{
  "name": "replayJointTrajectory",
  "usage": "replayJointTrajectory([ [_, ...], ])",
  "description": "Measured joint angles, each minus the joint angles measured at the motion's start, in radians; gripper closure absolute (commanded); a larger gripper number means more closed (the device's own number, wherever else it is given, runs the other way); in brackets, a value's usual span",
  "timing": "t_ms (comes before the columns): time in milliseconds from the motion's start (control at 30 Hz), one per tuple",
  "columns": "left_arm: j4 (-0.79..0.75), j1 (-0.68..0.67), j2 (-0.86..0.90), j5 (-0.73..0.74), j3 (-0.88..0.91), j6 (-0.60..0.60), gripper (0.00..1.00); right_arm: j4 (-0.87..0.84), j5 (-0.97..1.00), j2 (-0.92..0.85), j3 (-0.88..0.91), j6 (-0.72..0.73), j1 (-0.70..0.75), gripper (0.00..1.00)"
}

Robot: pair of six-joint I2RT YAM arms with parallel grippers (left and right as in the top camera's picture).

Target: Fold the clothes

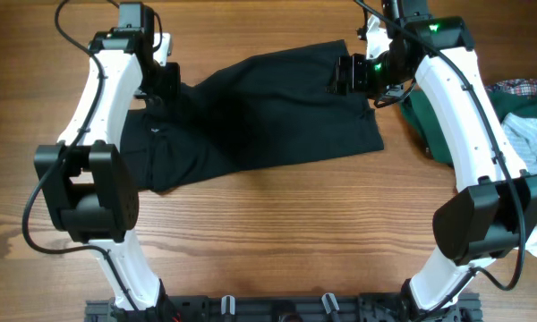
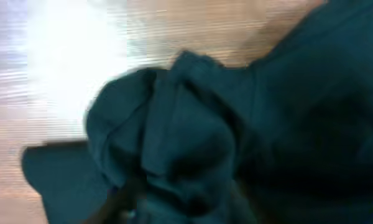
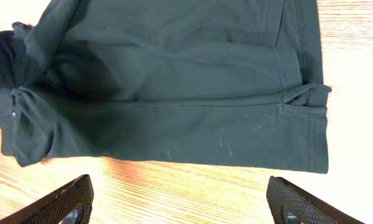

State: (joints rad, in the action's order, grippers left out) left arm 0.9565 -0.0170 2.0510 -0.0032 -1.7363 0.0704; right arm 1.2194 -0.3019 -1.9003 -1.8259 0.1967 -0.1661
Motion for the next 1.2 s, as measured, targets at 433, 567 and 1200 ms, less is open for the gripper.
replayJointTrajectory([
  [433,-0.126,0.016,0.095,0.029,0.0,0.0,0.35,-0.001,0.004,0.0,0.0,0.0,0.0,0.1],
  [567,-0.091,0.016,0.125,0.073,0.0,0.002,0.91,-0.003,0.008,0.0,0.0,0.0,0.0,0.1],
  [1200,0.159,0.016,-0.16,0.057,-0.067,0.013,0.96,-0.003,0.011,0.0,0.0,0.0,0.0,0.1],
])
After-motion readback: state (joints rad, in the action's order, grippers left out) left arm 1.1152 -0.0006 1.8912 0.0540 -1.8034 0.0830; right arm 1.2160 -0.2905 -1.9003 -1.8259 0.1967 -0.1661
